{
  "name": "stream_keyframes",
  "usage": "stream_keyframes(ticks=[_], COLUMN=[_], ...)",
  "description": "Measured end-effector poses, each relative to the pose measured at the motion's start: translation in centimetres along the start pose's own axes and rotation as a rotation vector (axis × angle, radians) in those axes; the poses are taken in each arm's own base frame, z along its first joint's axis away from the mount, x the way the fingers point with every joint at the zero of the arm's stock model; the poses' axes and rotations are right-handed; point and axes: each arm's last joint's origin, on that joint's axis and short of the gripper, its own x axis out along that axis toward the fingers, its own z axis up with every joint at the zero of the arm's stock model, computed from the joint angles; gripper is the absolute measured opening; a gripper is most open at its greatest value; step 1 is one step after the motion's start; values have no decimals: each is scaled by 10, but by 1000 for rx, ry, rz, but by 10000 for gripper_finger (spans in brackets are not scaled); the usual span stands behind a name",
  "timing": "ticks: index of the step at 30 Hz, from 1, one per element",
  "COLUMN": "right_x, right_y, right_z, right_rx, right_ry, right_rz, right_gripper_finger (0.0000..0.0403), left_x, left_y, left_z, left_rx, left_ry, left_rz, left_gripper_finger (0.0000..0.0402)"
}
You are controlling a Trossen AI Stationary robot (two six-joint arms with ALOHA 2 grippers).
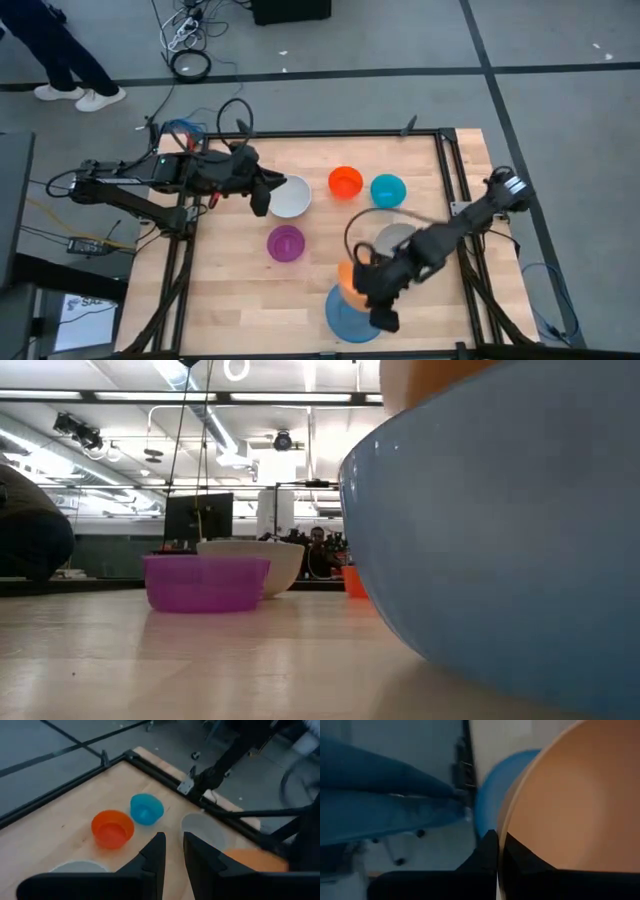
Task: Nest bowls inside each other
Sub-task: Stack the light orange bowl on top of the bottom blue bowl
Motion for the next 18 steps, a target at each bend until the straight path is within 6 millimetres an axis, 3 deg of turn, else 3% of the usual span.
stream_keyframes(ticks=[7, 18], right_x=[47, 41], right_y=[5, 10], right_z=[0, 6], right_rx=[-17, 48], right_ry=[48, -7], right_rz=[-29, 37], right_gripper_finger=[3, 94], left_x=[0, 0], left_y=[-2, -2], left_z=[3, 3], left_rx=[7, 15], left_ry=[-29, -26], left_rz=[-18, -16], left_gripper_finger=[76, 76])
